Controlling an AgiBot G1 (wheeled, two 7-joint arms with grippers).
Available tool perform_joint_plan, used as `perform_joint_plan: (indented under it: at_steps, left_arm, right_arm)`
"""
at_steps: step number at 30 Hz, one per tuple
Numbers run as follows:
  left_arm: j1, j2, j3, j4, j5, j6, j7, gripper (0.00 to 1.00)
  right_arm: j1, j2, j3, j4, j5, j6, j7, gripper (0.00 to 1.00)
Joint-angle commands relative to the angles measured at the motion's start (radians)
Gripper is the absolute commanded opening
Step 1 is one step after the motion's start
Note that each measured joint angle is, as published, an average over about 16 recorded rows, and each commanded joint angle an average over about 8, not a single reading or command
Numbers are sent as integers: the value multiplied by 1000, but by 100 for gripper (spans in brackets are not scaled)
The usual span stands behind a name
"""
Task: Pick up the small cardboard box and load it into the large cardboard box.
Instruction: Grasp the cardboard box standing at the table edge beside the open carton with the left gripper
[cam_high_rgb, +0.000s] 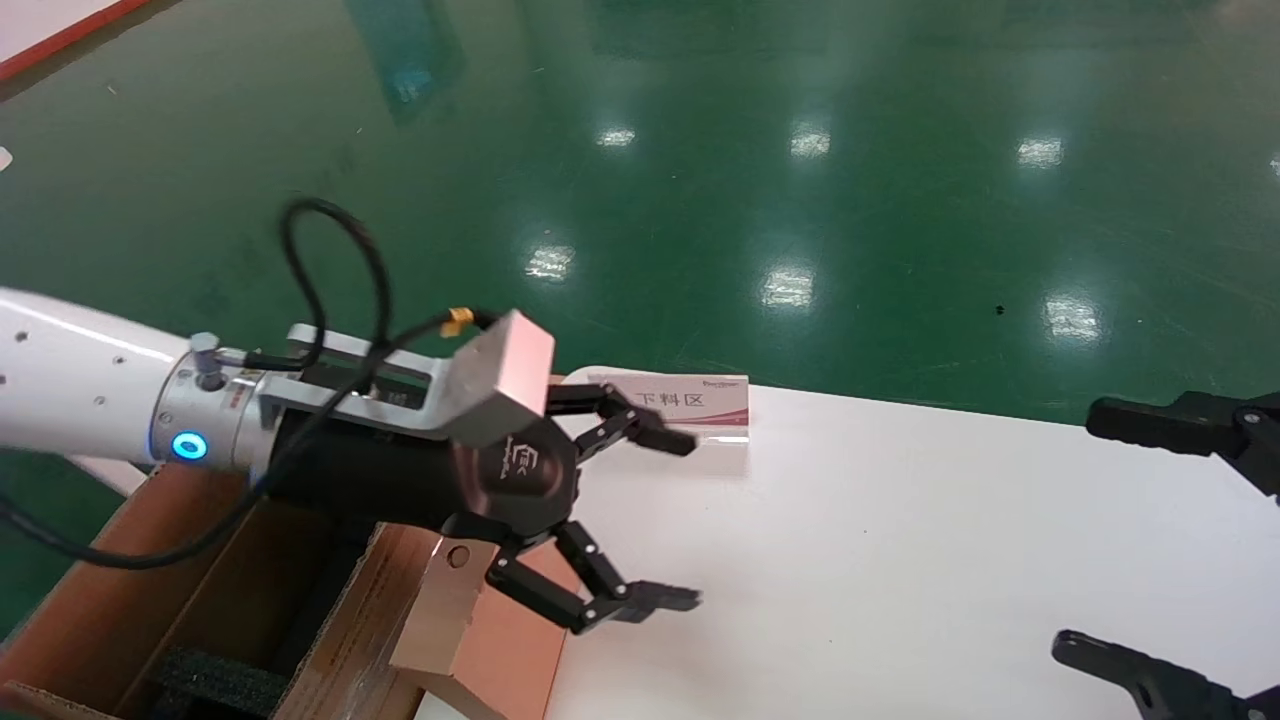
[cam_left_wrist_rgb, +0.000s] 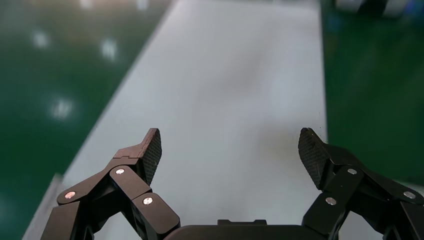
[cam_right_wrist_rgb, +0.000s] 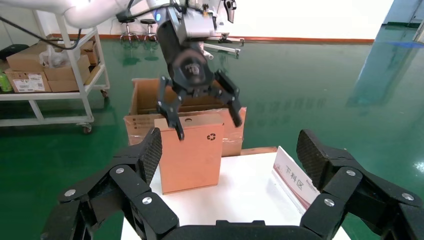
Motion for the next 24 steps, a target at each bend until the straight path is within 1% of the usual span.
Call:
perform_joint_plan:
  at_steps: [1,5,9,18,24]
  left_arm:
    - [-55,3,34,-10,83,23,-42,100]
    - [-185,28,158,-10,195,56,-178,100]
    - [-308,46,300,-11,265,65,-304,100]
    - [-562,86,624,-13,356,65,-575,100]
    - [-693,114,784,-18,370,57,-698,100]
  right_arm:
    - [0,0,0,0,0,0,0,100]
    - [0,0,0,0,0,0,0,100]
    - [0,0,-1,0,0,0,0,100]
    - [0,1,-1,0,1,1,-1,100]
    - [0,1,-2,0,1,1,-1,100]
